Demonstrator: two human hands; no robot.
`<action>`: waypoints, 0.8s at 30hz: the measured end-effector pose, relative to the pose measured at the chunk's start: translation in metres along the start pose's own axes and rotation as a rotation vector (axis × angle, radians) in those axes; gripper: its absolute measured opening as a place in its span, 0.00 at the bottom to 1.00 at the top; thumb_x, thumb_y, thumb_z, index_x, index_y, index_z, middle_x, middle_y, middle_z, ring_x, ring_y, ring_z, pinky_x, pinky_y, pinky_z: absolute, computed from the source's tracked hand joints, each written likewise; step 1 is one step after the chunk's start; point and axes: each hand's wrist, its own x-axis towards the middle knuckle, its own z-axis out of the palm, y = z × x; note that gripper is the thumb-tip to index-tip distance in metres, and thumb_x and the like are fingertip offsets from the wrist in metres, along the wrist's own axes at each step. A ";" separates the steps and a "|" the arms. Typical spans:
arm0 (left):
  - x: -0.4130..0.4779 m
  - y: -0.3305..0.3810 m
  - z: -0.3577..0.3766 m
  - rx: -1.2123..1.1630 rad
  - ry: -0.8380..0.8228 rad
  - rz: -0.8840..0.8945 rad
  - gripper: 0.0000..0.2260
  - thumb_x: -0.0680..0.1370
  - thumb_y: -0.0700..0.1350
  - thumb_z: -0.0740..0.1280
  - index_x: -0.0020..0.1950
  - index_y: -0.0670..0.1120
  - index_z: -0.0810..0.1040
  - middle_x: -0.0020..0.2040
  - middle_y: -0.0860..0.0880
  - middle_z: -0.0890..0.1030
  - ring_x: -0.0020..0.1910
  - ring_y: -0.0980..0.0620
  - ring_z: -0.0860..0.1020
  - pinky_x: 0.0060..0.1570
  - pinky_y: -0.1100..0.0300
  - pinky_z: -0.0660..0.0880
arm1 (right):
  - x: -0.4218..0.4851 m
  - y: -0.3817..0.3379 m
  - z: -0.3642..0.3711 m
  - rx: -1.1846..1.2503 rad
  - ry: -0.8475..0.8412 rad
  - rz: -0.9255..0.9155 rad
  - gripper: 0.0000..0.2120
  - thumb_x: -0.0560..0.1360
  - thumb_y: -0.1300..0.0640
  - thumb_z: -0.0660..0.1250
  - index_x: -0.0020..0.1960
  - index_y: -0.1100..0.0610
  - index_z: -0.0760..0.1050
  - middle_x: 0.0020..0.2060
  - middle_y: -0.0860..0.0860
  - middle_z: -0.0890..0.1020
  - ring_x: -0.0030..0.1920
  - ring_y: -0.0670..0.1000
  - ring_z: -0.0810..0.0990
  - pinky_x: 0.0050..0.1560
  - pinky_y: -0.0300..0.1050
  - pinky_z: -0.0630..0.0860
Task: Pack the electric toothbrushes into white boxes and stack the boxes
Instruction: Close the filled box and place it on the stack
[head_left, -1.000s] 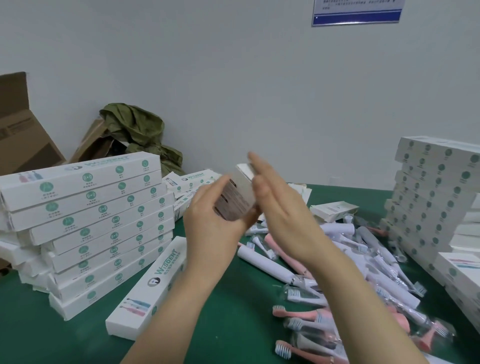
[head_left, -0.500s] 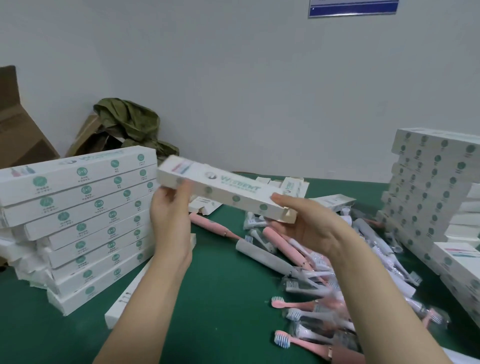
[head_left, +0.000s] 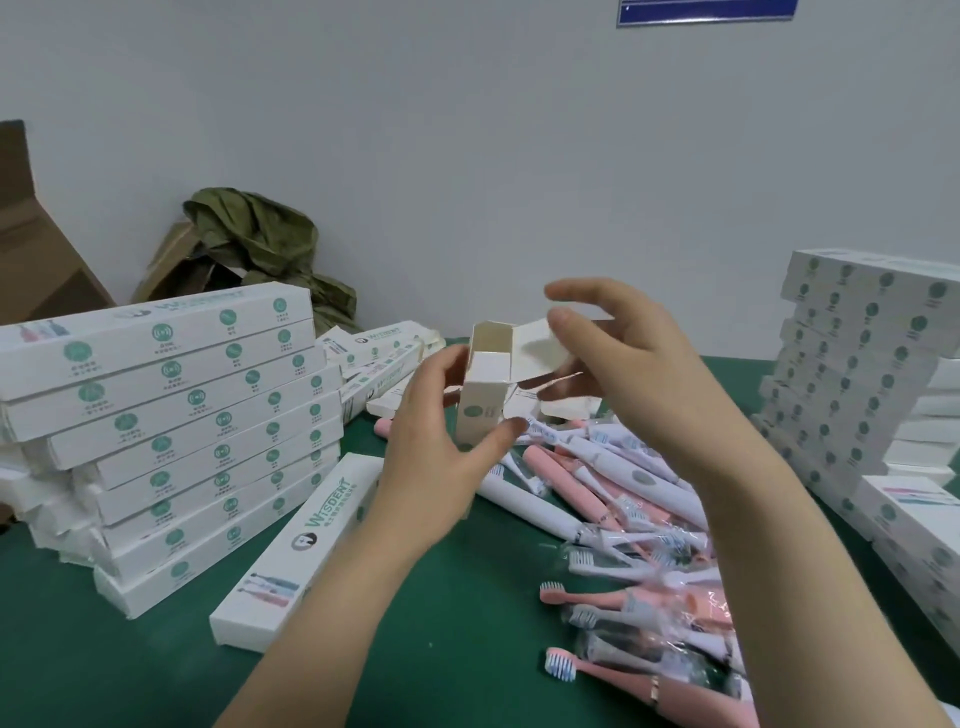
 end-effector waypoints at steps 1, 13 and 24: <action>-0.001 0.000 0.000 0.027 -0.011 0.013 0.26 0.69 0.52 0.72 0.63 0.63 0.66 0.59 0.62 0.74 0.57 0.61 0.74 0.54 0.52 0.76 | 0.000 0.001 0.000 -0.021 0.031 0.017 0.10 0.79 0.58 0.61 0.60 0.51 0.72 0.37 0.49 0.83 0.33 0.45 0.83 0.38 0.35 0.78; 0.008 0.016 -0.006 -0.161 0.054 0.102 0.14 0.82 0.48 0.52 0.49 0.50 0.77 0.48 0.60 0.80 0.51 0.64 0.76 0.48 0.72 0.70 | 0.007 0.017 0.015 0.233 -0.086 0.133 0.10 0.76 0.70 0.60 0.52 0.59 0.75 0.28 0.47 0.82 0.30 0.43 0.81 0.31 0.32 0.75; 0.009 0.011 -0.027 -0.136 -0.198 0.025 0.22 0.66 0.50 0.71 0.59 0.59 0.75 0.57 0.60 0.77 0.57 0.55 0.76 0.55 0.55 0.75 | 0.013 0.028 0.013 0.493 -0.115 0.227 0.09 0.77 0.71 0.60 0.51 0.61 0.75 0.38 0.56 0.81 0.34 0.48 0.82 0.37 0.38 0.79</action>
